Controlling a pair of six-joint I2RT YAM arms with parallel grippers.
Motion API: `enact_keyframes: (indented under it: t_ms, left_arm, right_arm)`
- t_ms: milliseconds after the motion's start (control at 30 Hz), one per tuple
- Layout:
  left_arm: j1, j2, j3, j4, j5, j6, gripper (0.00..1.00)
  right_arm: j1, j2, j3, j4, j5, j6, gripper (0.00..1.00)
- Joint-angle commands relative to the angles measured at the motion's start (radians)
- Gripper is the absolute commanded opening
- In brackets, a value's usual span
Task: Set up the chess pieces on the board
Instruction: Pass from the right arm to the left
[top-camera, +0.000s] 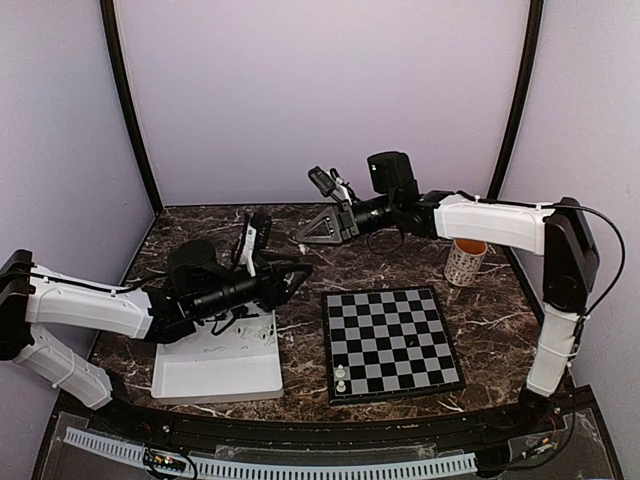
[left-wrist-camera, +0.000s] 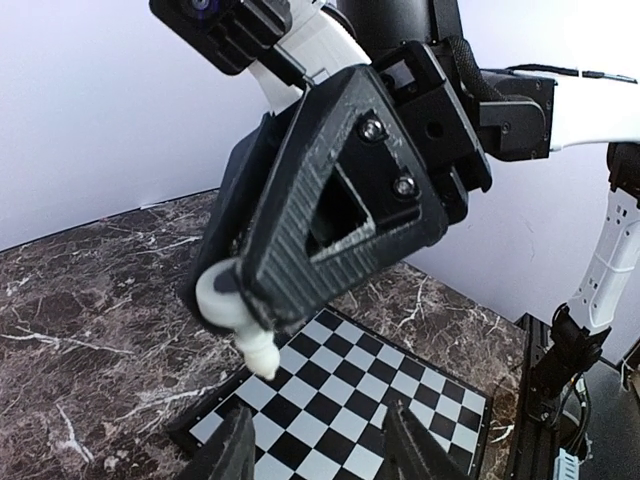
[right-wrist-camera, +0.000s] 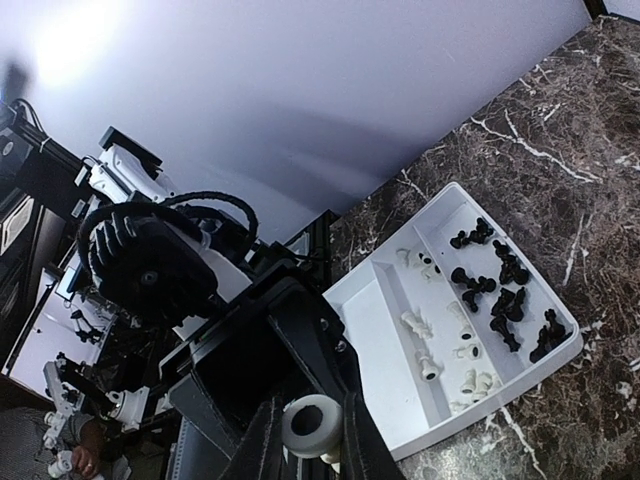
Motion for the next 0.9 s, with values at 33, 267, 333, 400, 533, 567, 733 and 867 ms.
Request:
enact_keyframes:
  t_ms: [33,267,333,400,533,567,733,867]
  left_arm:
    - [-0.004,0.027,0.064,0.110,0.035,-0.034,0.46]
    - [-0.003,0.068,0.106,0.097,0.042,-0.036,0.39]
    - [-0.003,0.065,0.106,0.100,0.032,-0.036,0.34]
    - [-0.003,0.061,0.102,0.104,0.022,-0.034,0.29]
    - [-0.004,0.055,0.096,0.111,0.021,-0.027,0.17]
    - [-0.003,0.054,0.097,0.111,0.021,-0.025,0.14]
    - [-0.003,0.046,0.096,0.097,0.021,-0.013,0.01]
    - [-0.003,0.025,0.106,0.030,0.036,-0.007,0.00]
  right_arm:
    - [0.003,-0.039,-0.026,0.122,-0.044,0.076,0.10]
    - [0.003,-0.039,-0.041,0.190,-0.061,0.132,0.10]
    - [0.003,-0.043,-0.045,0.191,-0.062,0.131,0.10]
    - [0.003,-0.044,-0.050,0.193,-0.062,0.132,0.10]
    - [0.003,-0.045,-0.060,0.206,-0.062,0.142,0.11]
    - [0.003,-0.046,-0.062,0.212,-0.063,0.146,0.11]
    - [0.003,-0.048,-0.076,0.221,-0.066,0.144,0.13]
    - [-0.008,-0.061,-0.031,0.069,-0.067,0.001,0.33]
